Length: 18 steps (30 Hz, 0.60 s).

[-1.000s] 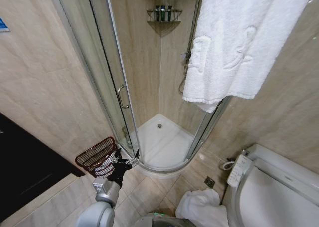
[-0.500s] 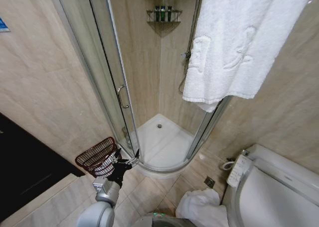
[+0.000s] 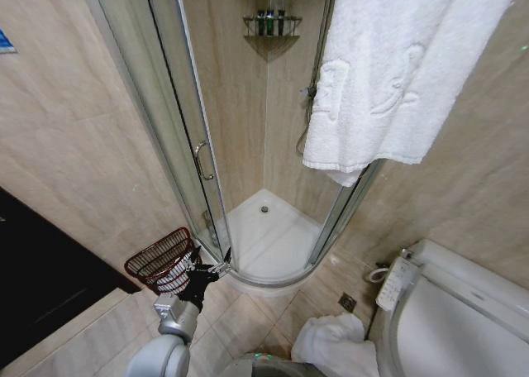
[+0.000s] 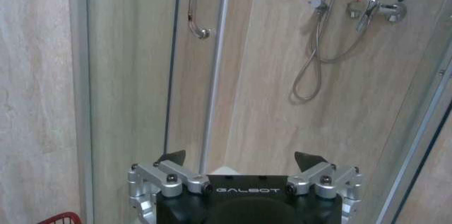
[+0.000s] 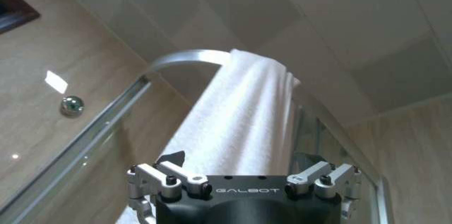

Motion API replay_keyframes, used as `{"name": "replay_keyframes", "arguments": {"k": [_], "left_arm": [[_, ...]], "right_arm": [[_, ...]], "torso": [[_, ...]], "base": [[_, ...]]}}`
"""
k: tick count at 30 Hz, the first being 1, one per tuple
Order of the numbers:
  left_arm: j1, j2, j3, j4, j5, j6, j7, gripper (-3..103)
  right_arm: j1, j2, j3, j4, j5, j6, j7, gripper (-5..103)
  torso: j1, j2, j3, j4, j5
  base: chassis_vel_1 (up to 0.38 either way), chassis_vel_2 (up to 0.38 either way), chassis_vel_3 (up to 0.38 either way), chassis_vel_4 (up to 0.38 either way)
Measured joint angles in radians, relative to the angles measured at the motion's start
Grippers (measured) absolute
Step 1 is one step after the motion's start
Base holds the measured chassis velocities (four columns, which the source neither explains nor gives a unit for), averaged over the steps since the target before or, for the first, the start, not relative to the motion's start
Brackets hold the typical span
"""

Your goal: Discard the used towel into the hamper.

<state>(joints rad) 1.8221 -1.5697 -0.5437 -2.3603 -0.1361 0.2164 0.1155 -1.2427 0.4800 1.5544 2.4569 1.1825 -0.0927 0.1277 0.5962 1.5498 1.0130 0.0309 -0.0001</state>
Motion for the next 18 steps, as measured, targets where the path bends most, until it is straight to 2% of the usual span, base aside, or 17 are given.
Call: {"name": "replay_keyframes", "arguments": {"k": [6, 18], "left_arm": [[0.000, 0.000, 0.000, 0.000, 0.000, 0.000, 0.000, 100], [0.000, 0.000, 0.000, 0.000, 0.000, 0.000, 0.000, 100]], "right_arm": [[0.009, 0.050, -0.083, 0.005, -0.041, 0.026, 0.015, 100], [0.003, 0.090, -0.093, 0.027, -0.054, 0.011, 0.025, 100]], "torso": [[0.000, 0.000, 0.000, 0.0000, 0.0002], [0.000, 0.000, 0.000, 0.0000, 0.0001]], "base": [[0.000, 0.000, 0.000, 0.000], [0.000, 0.000, 0.000, 0.000]]}}
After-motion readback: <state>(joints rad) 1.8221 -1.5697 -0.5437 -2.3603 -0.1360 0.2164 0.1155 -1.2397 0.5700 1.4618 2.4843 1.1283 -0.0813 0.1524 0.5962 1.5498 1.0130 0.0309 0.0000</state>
